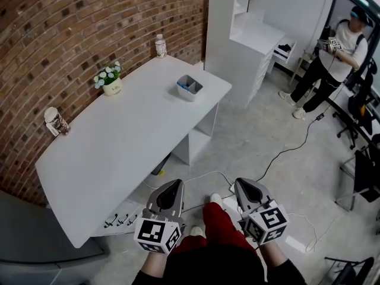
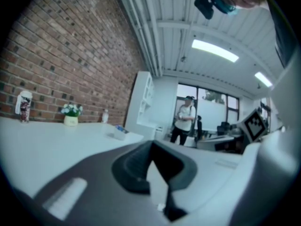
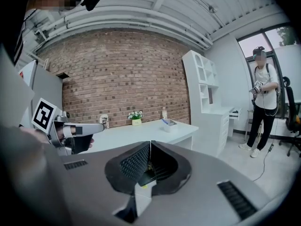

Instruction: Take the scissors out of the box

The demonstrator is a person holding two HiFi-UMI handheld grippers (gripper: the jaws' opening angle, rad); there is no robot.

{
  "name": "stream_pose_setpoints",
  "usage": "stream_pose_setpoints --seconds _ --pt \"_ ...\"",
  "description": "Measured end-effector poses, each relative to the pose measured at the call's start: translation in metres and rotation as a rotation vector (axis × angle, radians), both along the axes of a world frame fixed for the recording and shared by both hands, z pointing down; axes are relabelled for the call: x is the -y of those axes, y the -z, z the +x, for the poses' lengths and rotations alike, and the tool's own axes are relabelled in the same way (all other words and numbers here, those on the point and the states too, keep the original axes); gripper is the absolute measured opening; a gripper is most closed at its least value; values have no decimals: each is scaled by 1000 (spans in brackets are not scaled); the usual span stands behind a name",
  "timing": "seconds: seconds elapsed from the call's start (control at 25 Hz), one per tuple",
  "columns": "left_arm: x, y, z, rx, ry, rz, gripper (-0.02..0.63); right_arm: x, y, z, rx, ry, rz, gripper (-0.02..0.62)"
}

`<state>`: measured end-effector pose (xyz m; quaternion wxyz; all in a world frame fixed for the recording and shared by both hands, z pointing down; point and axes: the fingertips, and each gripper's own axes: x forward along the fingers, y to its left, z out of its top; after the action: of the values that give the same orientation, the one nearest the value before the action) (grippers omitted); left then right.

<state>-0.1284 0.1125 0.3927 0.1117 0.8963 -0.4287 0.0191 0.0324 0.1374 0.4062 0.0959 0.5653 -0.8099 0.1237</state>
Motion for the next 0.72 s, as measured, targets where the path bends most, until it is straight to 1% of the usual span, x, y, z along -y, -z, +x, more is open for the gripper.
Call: stream_pose_setpoints --seconds 0.24,0.4,0.56,0.72 --pt "18 5 -12 4 35 17 3 21 4 -2 4 12 18 9" --pt "28 1 -13 10 47 17 3 33 4 3 22 7 22 9" --pt "41 -8 -10 29 54 -10 4 48 5 4 34 9 28 9" --pt "55 -16 -5 39 52 -39 4 61 -1 8 38 15 9 9"
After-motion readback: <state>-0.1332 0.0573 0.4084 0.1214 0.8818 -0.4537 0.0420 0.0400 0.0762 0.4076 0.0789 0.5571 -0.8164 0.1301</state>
